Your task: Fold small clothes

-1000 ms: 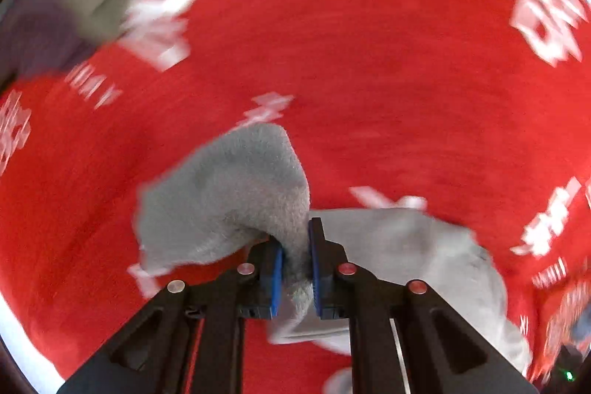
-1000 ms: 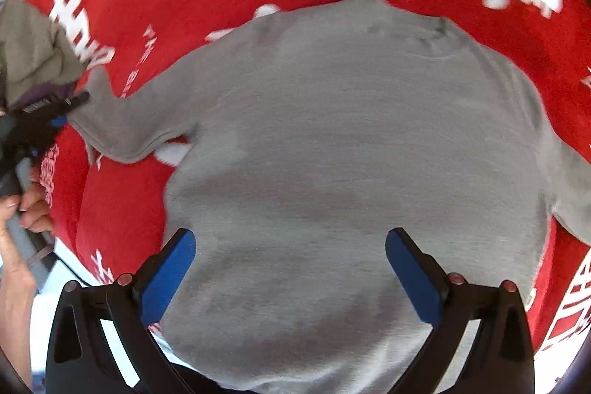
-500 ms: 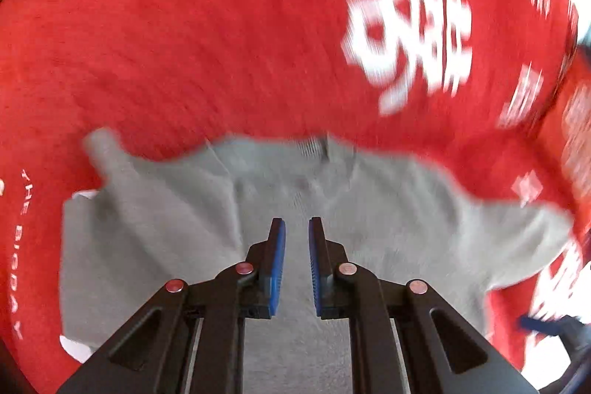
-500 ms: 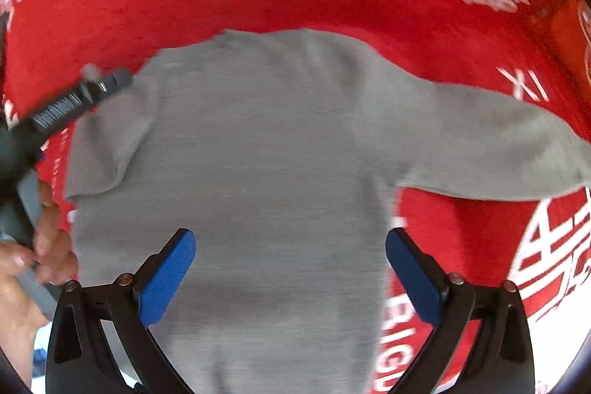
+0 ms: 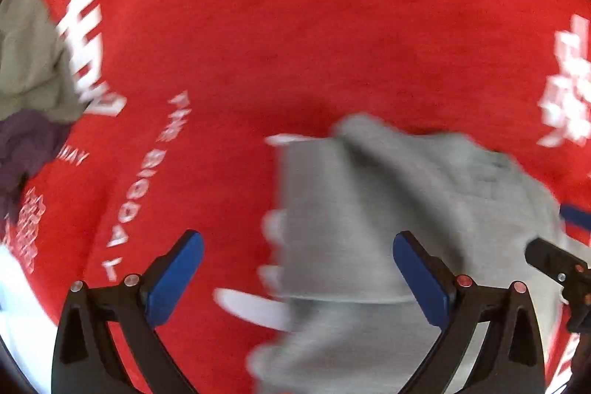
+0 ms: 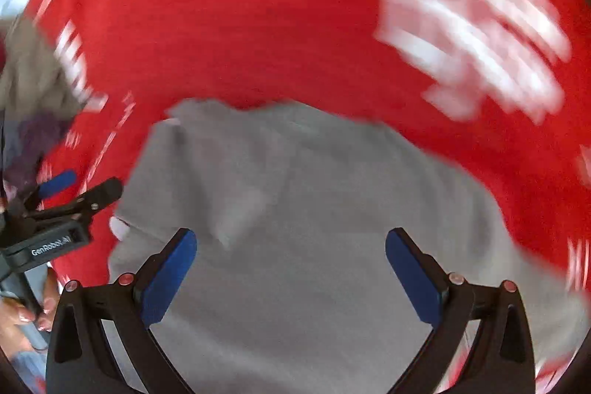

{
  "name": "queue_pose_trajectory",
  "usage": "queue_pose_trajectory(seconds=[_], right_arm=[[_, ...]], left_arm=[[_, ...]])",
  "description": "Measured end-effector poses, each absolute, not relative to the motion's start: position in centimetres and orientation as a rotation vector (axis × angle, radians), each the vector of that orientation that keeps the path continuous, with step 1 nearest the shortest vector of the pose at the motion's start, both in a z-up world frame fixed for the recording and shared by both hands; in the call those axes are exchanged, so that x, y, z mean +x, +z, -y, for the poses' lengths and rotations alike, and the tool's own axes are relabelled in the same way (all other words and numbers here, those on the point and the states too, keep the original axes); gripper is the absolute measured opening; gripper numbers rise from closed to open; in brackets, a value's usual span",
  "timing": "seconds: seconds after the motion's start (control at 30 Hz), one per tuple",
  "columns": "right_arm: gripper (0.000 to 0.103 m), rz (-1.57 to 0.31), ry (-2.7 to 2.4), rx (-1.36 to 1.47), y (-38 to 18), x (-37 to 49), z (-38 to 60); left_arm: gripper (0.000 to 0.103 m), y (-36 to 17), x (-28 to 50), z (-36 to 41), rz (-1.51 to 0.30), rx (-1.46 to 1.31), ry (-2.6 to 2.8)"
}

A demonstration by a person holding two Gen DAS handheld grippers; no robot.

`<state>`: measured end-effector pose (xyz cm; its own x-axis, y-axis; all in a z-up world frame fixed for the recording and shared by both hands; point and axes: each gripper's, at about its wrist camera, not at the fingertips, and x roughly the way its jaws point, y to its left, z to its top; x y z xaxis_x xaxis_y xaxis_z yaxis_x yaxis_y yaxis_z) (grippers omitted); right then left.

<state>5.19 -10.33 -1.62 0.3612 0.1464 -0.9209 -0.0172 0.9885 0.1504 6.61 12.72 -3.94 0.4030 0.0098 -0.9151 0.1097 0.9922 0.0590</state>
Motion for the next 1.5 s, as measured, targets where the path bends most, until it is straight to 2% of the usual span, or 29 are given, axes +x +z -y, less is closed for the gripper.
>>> queue_pose_trajectory(seconds=[0.07,0.1,0.13,0.2,0.27,0.33,0.5,0.63,0.7,0.77,0.8,0.87,0.9,0.93,0.97,1.03,1.13,1.23,1.33,1.37,1.4,1.43,1.5], right_arm=[[0.101,-1.190,0.151,0.014,-2.8,8.7,6.1],[0.101,-1.198,0.160,-0.045,-4.0,10.6,3.7],[0.098,-1.201,0.159,-0.088,-4.8,11.6,2.3],[0.086,-1.220,0.103,-0.222,-7.3,14.3,-0.3],[0.011,-1.249,0.082,-0.275,-8.7,15.1,-0.8],[0.011,-1.261,0.090,-0.126,-8.3,15.2,1.3],[0.011,-1.072,-0.019,0.227,-3.5,9.0,11.4],[0.019,-1.131,-0.114,0.568,-6.9,4.1,20.3],[0.030,-1.189,-0.148,0.688,-9.2,1.9,22.9],[0.066,-1.186,-0.140,0.758,-10.0,0.9,23.8],[0.070,-1.157,-0.127,0.839,-10.4,0.3,24.4],[0.069,-1.130,-0.137,0.938,-11.0,0.2,25.3],[0.066,-1.123,-0.172,1.019,-11.8,0.1,25.9],[0.032,-1.113,-0.188,1.059,-11.9,-0.6,26.2],[0.008,-1.118,-0.210,1.101,-12.3,-0.5,26.5],[0.007,-1.102,-0.209,1.093,-11.6,-0.2,26.5],[0.007,-1.066,-0.146,0.862,-8.1,0.2,26.3],[0.008,-1.154,-0.169,0.775,-9.1,0.0,28.2],[0.021,-1.235,-0.227,0.801,-11.4,-1.0,29.8],[0.036,-1.208,-0.233,0.818,-11.0,-1.7,30.0],[0.042,-1.204,-0.245,0.813,-10.6,-2.1,29.9],[0.046,-1.202,-0.245,0.813,-10.2,-2.4,29.8],[0.046,-1.201,-0.205,0.824,-9.0,-3.5,28.9]], left_arm=[[0.103,-5.4,7.9,-14.7,-1.198,0.085,-0.038],[0.100,-5.9,8.3,-15.1,-1.203,0.083,-0.019],[0.099,-6.6,8.7,-15.6,-1.210,0.109,0.029],[0.099,-7.6,9.2,-16.5,-1.231,0.094,0.022],[0.100,-7.9,9.1,-17.0,-1.234,0.071,0.023],[0.099,-8.0,9.1,-16.6,-1.231,0.087,0.010],[0.100,-8.6,9.1,-14.0,-1.230,0.153,-0.043],[0.100,-10.6,9.7,-12.5,-1.272,0.209,-0.057],[0.100,-10.3,9.9,-12.3,-1.258,0.207,-0.065],[0.100,-9.7,10.1,-12.3,-1.250,0.182,-0.075],[0.100,-9.7,10.3,-12.4,-1.256,0.173,-0.079],[0.100,-10.0,10.9,-12.5,-1.283,0.157,-0.072],[0.100,-10.2,11.1,-12.5,-1.288,0.162,-0.062],[0.100,-10.2,11.3,-12.4,-1.288,0.173,-0.050],[0.100,-10.1,11.4,-12.2,-1.285,0.188,-0.038],[0.100,-9.8,11.5,-12.1,-1.269,0.202,-0.031],[0.100,-10.4,11.5,-11.7,-1.252,0.282,-0.007],[0.100,-11.5,11.5,-11.9,-1.269,0.309,-0.002],[0.100,-10.4,11.4,-12.6,-1.271,0.303,-0.023],[0.100,-9.8,11.2,-13.0,-1.272,0.296,-0.053],[0.100,-9.5,11.1,-13.3,-1.277,0.292,-0.077],[0.100,-9.1,10.8,-13.7,-1.292,0.288,-0.110],[0.100,-8.9,10.5,-14.2,-1.321,0.272,-0.148]])
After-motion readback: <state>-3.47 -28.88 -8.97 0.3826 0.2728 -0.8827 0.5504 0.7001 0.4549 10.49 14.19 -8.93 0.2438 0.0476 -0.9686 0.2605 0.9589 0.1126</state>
